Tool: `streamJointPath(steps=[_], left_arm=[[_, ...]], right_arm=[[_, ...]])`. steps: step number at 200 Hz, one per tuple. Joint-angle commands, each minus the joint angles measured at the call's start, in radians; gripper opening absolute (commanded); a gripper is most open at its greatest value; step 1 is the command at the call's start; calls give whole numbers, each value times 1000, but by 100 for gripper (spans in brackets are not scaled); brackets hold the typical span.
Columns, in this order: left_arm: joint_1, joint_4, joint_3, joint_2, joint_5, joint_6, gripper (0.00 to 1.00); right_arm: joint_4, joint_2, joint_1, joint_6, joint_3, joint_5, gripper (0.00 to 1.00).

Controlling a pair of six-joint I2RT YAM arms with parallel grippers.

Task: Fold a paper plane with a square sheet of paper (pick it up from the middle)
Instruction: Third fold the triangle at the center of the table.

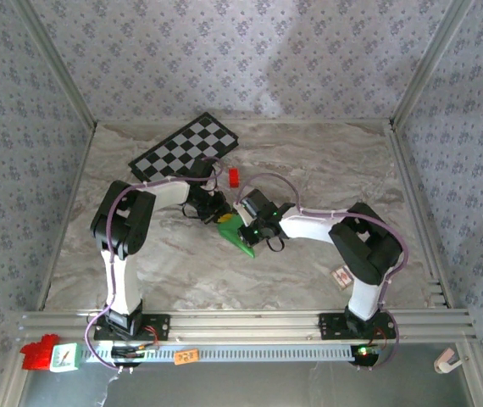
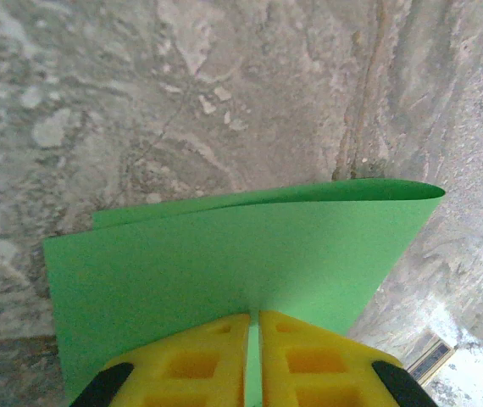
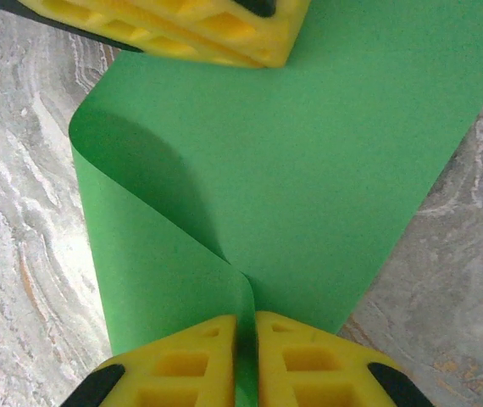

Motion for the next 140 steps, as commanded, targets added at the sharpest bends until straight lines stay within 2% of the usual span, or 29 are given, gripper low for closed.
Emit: streamJointPath(steps=[1, 107, 140], left_arm=[[-11, -42, 9, 36, -9, 17, 13], [-9, -42, 18, 8, -7, 12, 13], [9, -36, 31, -45, -4, -1, 17]], right_arm=[[-32, 15, 2, 12, 25, 21, 15], [-52, 46, 1, 19, 30, 29, 14], [-53, 47, 1, 24, 21, 27, 14]])
